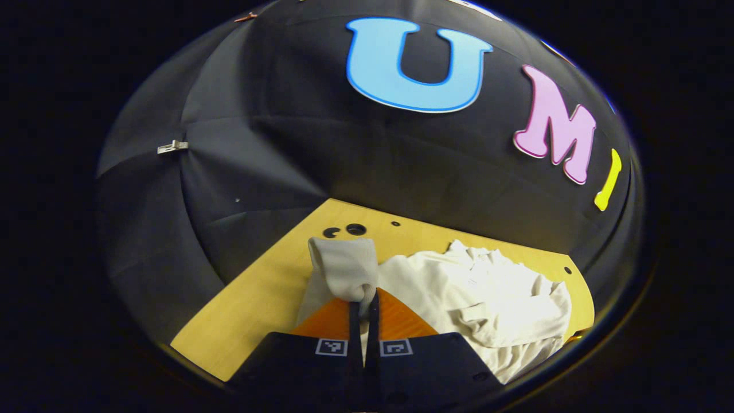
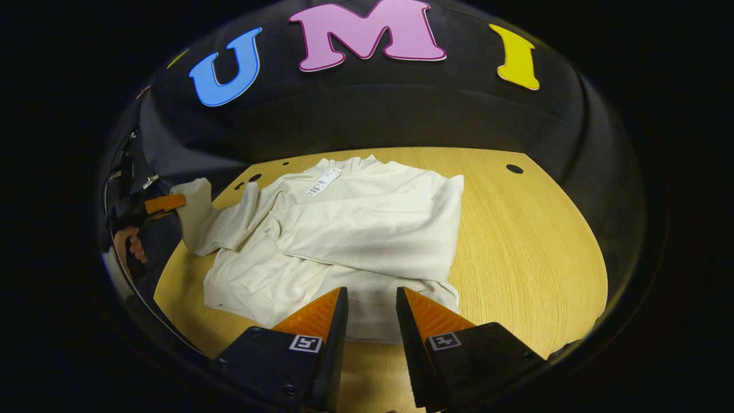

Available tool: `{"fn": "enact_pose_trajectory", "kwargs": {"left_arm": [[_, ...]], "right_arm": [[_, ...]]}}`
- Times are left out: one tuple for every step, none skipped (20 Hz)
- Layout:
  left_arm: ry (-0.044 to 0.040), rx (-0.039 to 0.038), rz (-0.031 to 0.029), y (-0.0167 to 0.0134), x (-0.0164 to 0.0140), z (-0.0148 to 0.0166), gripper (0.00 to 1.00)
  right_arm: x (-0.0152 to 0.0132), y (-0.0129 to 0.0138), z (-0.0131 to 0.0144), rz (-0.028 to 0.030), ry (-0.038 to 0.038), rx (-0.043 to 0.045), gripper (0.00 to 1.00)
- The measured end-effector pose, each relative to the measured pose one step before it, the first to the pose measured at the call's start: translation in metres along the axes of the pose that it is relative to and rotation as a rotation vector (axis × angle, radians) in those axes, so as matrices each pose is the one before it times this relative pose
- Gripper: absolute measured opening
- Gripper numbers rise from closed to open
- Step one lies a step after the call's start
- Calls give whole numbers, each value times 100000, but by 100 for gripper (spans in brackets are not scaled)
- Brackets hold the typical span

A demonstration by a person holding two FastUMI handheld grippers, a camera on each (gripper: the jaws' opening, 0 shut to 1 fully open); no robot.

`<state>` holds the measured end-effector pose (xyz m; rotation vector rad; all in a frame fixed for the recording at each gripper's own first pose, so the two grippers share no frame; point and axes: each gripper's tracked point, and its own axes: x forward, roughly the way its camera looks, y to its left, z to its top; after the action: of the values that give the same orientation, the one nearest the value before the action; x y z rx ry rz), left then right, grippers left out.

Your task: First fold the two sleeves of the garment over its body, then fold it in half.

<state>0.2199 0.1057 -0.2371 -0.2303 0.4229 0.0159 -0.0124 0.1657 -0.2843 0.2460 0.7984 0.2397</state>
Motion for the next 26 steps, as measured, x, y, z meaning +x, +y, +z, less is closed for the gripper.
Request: {"fn": "enact_pose_trajectory", "kwargs": {"left_arm": [[64,-312,-867,-1286,-138,-112,6],[-204,-345,-804,-1337,36,-31,6],[-307,-398,-617,-1246,-9,-71,6],[-252,-106,-798,-1180,64,20,6],[-28,552,-735,-1385,54,-222,6],[227,865,-870,-1341,159,-227,6],[562,952,-773,-1362,173,-496,6],[849,800,-999,-1270,303,-463,6],[880,817,-802,-1303,276,-592,6],[887,822,-926,-1228,289,-490,6],[779,784,-1021,-1220,268,-576,6],[922,1027,-736,-1097,299,-624,6],[980,732,-692,-909,423,-585,1],[966,801,-594,-886,294,-469,6],[752,1039,-419,-663,442,-718,6],[844,1296,-239,-521,320,-465,6],[788,1267,-284,-595,306,-589,6],[1040,1179,-157,-549,331,-470,6],[1067,924,-176,-414,362,-568,6],[1075,944,-68,-357,239,-512,6],[1441,985,-83,-390,468,-682,6],[1093,699,-329,-380,356,-423,6],[2021,372,-399,-353,471,-751,6],[2334,676,618,-112,411,-682,6],[2087,1009,1056,33,481,-674,6],[1856,1244,1330,64,340,-519,7]], "right_arm": [[-20,-405,-32,-108,-67,503,52],[16,-439,33,-276,-32,514,52],[-93,-457,42,-283,-47,357,52],[9,-503,-66,-323,21,344,52],[48,-534,-44,-212,67,465,52],[-21,-432,-59,-260,167,547,52],[-38,-449,-86,-165,52,596,52],[80,-460,-133,-194,163,369,52],[-11,-508,-106,-315,220,426,52],[50,-385,-13,-218,171,668,52],[51,-446,50,-398,-28,731,52],[3,-506,145,-407,-147,654,52],[80,-321,6,-413,-88,215,52],[46,-439,-1,-324,44,274,52],[116,-383,-13,-273,243,264,52],[158,-357,22,-394,108,294,52],[27,-342,-48,-256,159,368,52],[133,-312,24,-293,80,349,52],[69,-314,-68,-267,239,331,52],[23,-198,-170,-180,212,237,52],[104,-215,-111,-169,285,123,52],[139,-134,-122,-98,335,25,52],[23,-105,-105,-34,200,-61,52],[102,-128,-127,-131,212,-187,52],[33,-115,-114,-105,156,-158,52],[36,-24,-55,-27,141,-54,52]]}}
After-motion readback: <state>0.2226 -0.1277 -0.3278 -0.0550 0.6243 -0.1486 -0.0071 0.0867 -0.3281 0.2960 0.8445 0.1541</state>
